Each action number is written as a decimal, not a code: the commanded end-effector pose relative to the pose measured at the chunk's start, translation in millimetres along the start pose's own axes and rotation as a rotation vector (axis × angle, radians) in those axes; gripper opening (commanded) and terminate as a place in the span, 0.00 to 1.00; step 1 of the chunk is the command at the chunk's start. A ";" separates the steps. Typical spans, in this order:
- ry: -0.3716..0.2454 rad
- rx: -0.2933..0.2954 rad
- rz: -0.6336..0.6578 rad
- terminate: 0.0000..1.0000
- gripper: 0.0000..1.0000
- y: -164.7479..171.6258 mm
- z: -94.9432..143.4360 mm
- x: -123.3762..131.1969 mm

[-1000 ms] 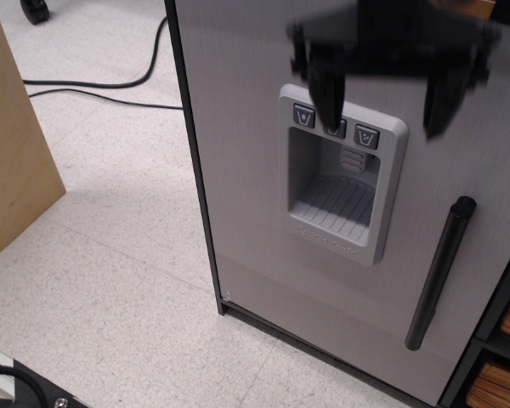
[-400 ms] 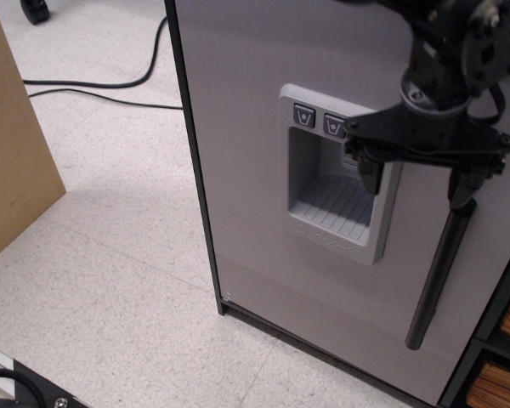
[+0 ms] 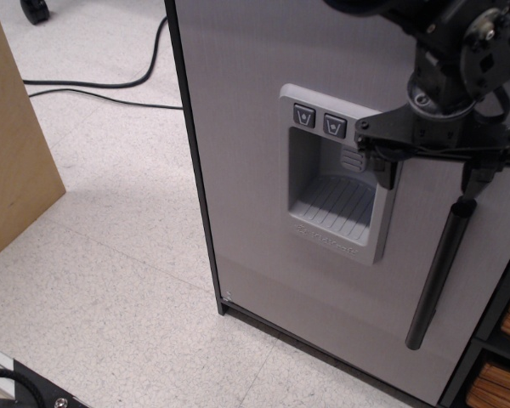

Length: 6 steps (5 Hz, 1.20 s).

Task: Close fridge

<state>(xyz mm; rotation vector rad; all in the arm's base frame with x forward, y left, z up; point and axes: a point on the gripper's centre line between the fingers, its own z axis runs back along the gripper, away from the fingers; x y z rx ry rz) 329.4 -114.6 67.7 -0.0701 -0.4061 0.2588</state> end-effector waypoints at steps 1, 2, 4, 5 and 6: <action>-0.074 -0.040 0.040 0.00 1.00 -4.1 11.6 13.6; -0.082 -0.054 0.066 0.00 1.00 -3.5 7.9 28.3; -0.114 -0.048 0.086 0.00 1.00 -6.7 7.2 33.0; -0.097 -0.046 0.078 0.00 1.00 -4.9 13.6 25.5; -0.012 -0.013 0.060 0.00 1.00 3.2 30.5 0.0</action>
